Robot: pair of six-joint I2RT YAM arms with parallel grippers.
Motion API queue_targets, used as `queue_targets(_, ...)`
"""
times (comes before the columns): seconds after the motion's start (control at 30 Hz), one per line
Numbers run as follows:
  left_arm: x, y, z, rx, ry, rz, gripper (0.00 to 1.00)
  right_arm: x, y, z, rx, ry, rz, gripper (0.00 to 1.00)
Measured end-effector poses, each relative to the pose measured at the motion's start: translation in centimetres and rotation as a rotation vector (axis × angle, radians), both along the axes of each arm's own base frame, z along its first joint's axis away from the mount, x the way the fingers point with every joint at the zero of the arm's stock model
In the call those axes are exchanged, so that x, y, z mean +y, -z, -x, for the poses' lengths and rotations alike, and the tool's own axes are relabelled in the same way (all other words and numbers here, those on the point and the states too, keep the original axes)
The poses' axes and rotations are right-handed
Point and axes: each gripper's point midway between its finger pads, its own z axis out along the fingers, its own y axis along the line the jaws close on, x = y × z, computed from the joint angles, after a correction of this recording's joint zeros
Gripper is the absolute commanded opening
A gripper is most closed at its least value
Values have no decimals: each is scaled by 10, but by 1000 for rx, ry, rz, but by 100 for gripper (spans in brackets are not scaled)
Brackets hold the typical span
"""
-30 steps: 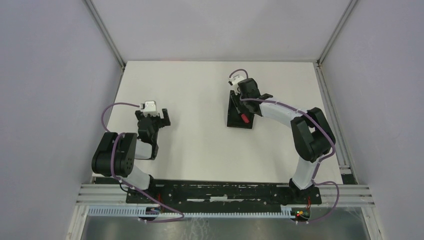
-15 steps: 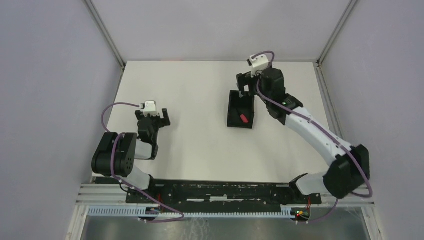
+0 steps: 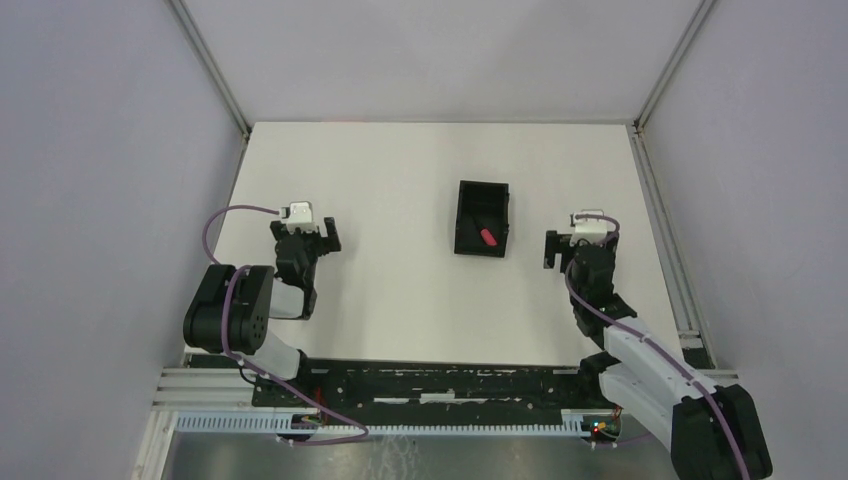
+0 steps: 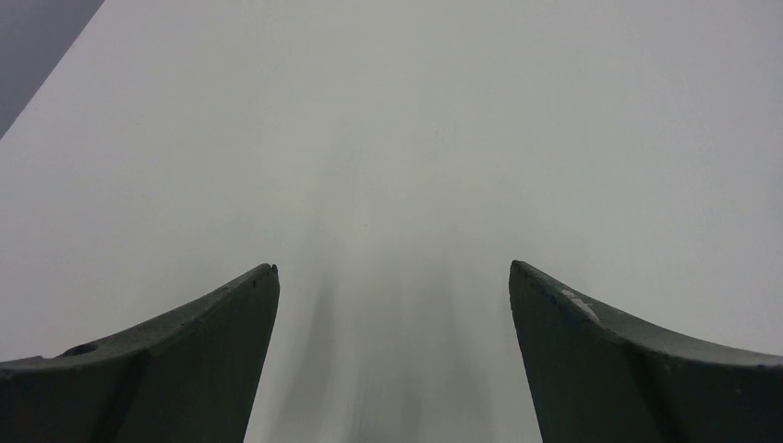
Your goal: Put the screwdriver in the bin
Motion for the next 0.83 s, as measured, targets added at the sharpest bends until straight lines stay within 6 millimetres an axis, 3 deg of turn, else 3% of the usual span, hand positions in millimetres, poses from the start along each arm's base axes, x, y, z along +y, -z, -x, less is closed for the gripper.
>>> queue_targets(0.07,0,0,0,0,0,0,100,-14,28,15,32,52,7,98)
queue_targets(0.2,0,0,0,0,0,0,100,-28,51,31,20,115,-7,98)
queue_targets(0.83,0,0,0,0,0,0,100,-30,57,32,-46,131,-42,98)
